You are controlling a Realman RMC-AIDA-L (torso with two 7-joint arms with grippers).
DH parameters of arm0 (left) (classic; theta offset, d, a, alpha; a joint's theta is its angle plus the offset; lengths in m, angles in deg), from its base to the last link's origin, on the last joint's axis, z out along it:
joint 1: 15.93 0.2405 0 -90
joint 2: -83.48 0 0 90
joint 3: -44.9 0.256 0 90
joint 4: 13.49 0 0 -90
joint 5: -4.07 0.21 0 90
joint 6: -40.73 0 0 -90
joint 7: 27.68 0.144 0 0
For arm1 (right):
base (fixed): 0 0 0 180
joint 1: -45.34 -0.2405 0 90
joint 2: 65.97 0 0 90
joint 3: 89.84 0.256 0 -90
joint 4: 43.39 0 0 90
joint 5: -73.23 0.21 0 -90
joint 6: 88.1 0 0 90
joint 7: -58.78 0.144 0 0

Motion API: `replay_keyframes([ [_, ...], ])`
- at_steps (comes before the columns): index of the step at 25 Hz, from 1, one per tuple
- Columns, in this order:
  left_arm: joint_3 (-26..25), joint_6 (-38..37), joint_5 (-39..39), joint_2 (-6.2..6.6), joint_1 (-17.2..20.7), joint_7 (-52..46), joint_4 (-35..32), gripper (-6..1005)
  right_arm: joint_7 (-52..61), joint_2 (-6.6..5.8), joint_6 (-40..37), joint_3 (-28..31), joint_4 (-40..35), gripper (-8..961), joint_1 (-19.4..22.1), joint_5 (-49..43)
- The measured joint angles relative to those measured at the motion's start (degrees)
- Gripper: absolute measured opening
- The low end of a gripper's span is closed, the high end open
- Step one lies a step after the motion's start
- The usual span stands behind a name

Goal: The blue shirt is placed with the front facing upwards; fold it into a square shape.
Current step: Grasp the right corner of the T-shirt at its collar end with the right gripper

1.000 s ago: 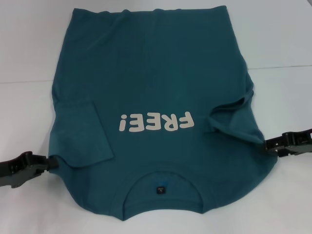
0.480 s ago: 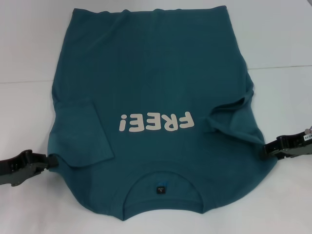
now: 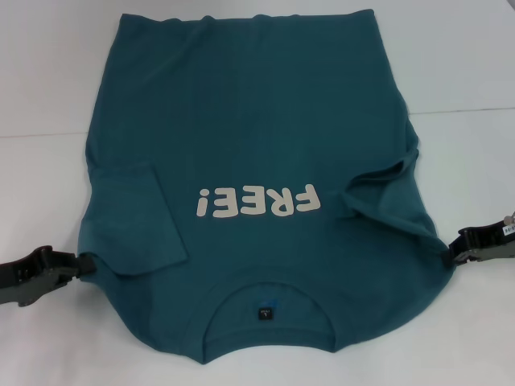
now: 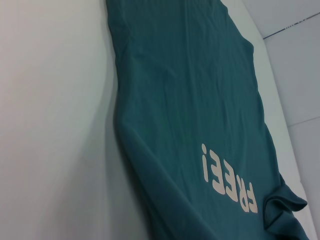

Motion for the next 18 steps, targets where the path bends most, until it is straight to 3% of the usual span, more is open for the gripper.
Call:
replay_keyframes([
  [3,0.0,0.0,0.0,-0.02,0.0,0.0,0.0,22,-0.4,0.28,-0.1,-0.1,-0.5,166,0.1,0.0],
  [8,0.0,0.0,0.0,-0.03,0.2,0.0,0.0,23,-1.0,0.46,-0.9,-0.1,-1.6,33,0.5,0.1],
  [18,0.5,-6.4,4.5,0.81,0.3,-0.5,-2.6,21,-1.2,-0.01,-10.5,-0.1,-9.2,31,2.7,-0.7],
])
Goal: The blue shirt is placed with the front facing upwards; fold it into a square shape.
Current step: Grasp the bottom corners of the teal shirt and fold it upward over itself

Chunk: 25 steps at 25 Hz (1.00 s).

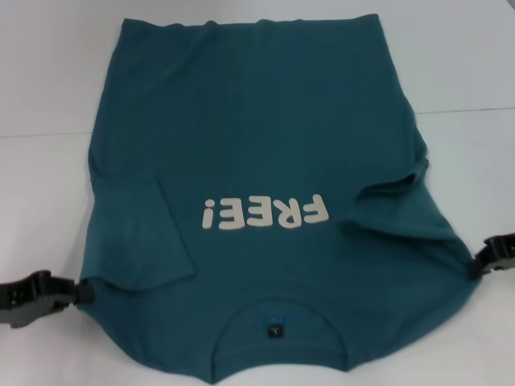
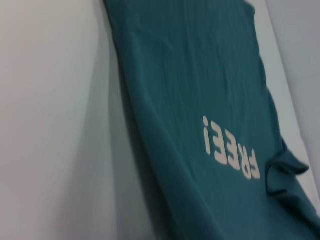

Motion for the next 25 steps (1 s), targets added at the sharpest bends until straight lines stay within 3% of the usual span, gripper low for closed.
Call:
replay_keyframes([
  [10,0.0,-11.9,7.7,-0.32,1.1,-0.2,-5.6,21,-0.5,-0.20,-9.1,0.0,-4.5,30,2.8,-4.7],
  [19,3.2,-20.0,9.5,-0.93,4.5,0.2,-7.7,22,-2.7,1.63,-15.6,-0.3,-7.5,31,5.1,-8.2],
  [25,3.5,-20.9,10.2,-1.32,5.1,0.3,-8.2,22,-3.7,2.76,-16.6,-0.2,-8.3,31,5.5,-9.9],
])
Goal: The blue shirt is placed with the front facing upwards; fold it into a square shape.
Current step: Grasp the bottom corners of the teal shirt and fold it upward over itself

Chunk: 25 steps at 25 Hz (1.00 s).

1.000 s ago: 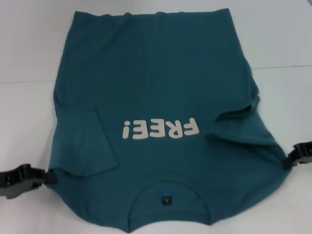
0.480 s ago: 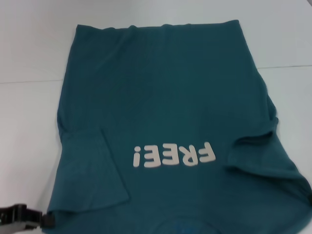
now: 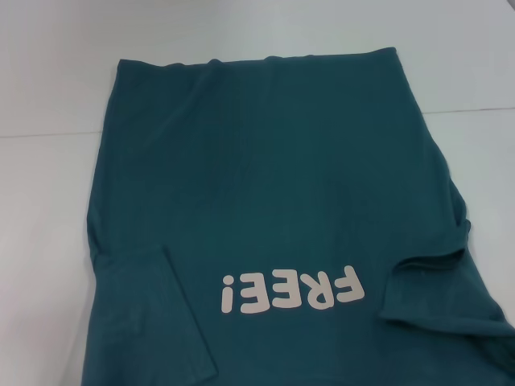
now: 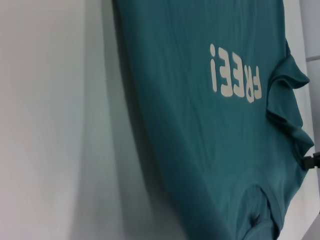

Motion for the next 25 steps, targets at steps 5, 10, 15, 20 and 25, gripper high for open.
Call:
replay_keyframes([
  [5,-0.5,1.3,-1.6,0.06,-2.3,-0.6,0.0,23,-0.7,-0.10,1.6,1.3,0.0,31,-0.2,4.4],
  [10,-2.7,4.5,-2.3,0.78,-8.4,-3.2,2.8,23,-1.3,-1.37,3.7,3.3,0.4,31,-1.3,11.6],
  [15,-3.7,12.1,-2.3,2.98,-16.0,-7.6,8.7,21,0.1,-2.08,9.2,7.0,0.8,31,-3.7,14.3],
  [20,-3.6,22.4,-2.3,3.47,-21.1,-10.6,10.4,23,3.0,-2.28,16.5,9.1,0.8,30,-6.1,16.5],
  [25,-3.0,30.6,-2.0,4.84,-25.5,-12.4,14.1,21,5.2,-2.05,23.7,8.7,1.2,30,-8.5,17.0],
])
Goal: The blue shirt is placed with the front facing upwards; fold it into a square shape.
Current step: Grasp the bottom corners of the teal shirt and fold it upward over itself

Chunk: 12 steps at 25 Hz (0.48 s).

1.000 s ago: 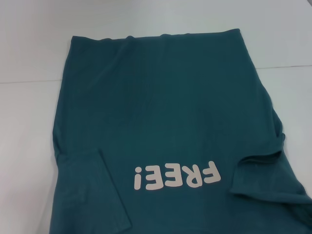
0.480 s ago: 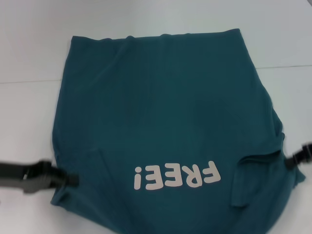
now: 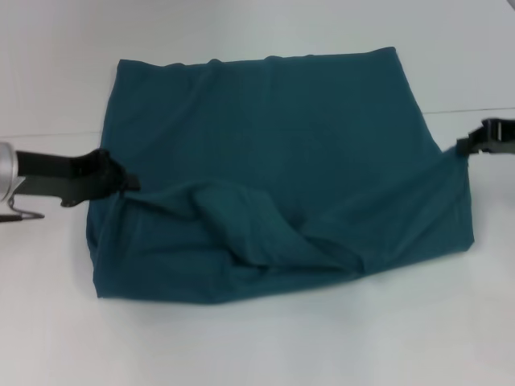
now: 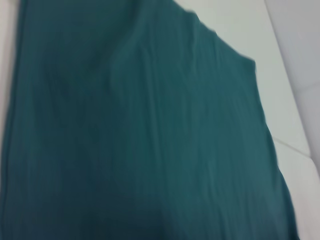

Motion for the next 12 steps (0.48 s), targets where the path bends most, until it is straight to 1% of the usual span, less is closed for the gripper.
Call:
replay_keyframes([
  [2,1.2,3.4,0.1,0.33,-1.4,-0.1,1.7,21,0.1,0.25,2.3,-0.2,1.1,30,-1.1,-0.3],
  [4,2.9,6.4,0.2,0.19,-2.3,-0.2,2.5,22,0.2,0.32,4.9,-0.7,2.8,30,-2.1,-0.4],
  [5,4.0,8.1,0.3,-0.24,-2.7,-0.2,2.7,22,0.5,0.36,7.9,-1.6,4.8,30,-2.9,-0.4],
  [6,4.8,9.5,0.4,-0.63,-2.9,-0.2,2.7,22,0.5,0.36,7.9,-1.6,4.8,30,-2.9,-0.4],
  [12,10.3,18.8,0.5,-4.26,-4.2,0.9,2.6,23,1.5,0.67,17.9,-6.7,10.9,30,-4.1,-0.5],
])
